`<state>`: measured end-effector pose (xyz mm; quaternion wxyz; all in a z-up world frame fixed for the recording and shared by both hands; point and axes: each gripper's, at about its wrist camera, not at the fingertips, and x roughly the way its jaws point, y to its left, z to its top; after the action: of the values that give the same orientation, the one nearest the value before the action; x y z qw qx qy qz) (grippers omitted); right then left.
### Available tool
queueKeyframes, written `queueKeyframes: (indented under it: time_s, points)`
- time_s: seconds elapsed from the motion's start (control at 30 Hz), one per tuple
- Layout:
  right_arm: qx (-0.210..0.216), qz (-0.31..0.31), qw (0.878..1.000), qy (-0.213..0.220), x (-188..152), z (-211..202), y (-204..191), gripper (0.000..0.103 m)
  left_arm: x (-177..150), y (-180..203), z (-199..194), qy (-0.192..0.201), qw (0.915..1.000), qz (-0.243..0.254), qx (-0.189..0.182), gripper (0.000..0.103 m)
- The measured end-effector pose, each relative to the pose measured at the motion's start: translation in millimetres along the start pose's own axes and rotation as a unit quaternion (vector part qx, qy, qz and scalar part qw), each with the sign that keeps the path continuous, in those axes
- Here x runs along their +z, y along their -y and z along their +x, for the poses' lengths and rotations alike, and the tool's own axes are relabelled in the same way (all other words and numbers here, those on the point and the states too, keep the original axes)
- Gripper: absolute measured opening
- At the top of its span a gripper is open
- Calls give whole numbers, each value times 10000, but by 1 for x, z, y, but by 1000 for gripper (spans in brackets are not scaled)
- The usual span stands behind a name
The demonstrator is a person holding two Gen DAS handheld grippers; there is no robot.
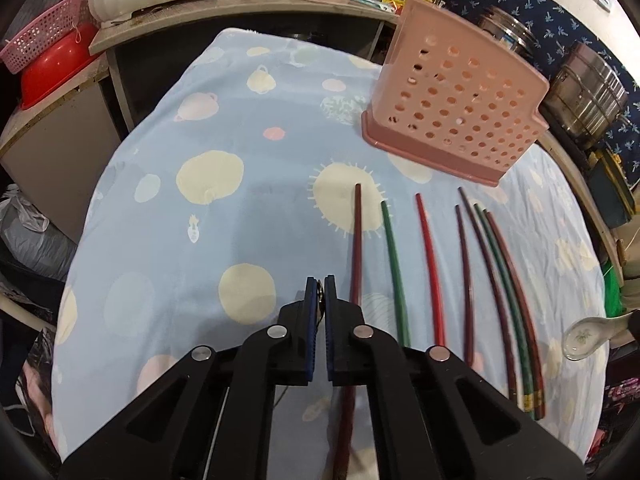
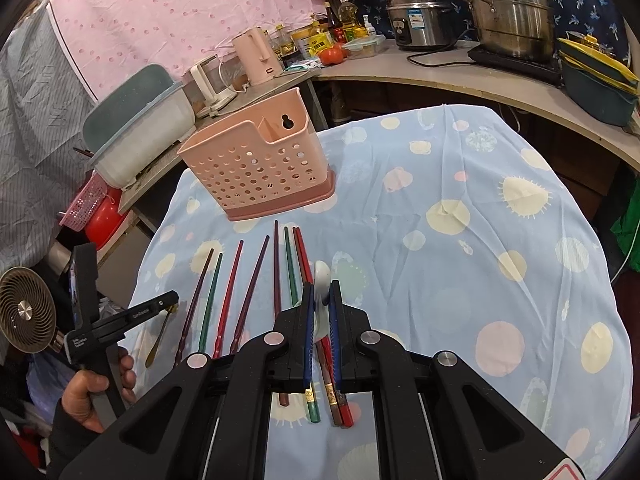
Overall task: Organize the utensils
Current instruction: 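Carry the gold spoon with left gripper while right gripper carries the white spoon over the pink holder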
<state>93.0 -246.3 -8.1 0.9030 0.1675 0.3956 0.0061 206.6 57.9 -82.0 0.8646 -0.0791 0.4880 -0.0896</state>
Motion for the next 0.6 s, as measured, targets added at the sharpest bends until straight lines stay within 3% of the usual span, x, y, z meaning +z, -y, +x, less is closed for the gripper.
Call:
queueKeyframes:
  time_s: [0.3,0.6]
  points:
    - [-16,-237,9995,224,14,-17,-10,7,23,21,-68,556,9975,196,-397,3]
    - [138,-491,9973,524,49,-25,-27,7,66,52,-116,1004,9904,337,-887,3]
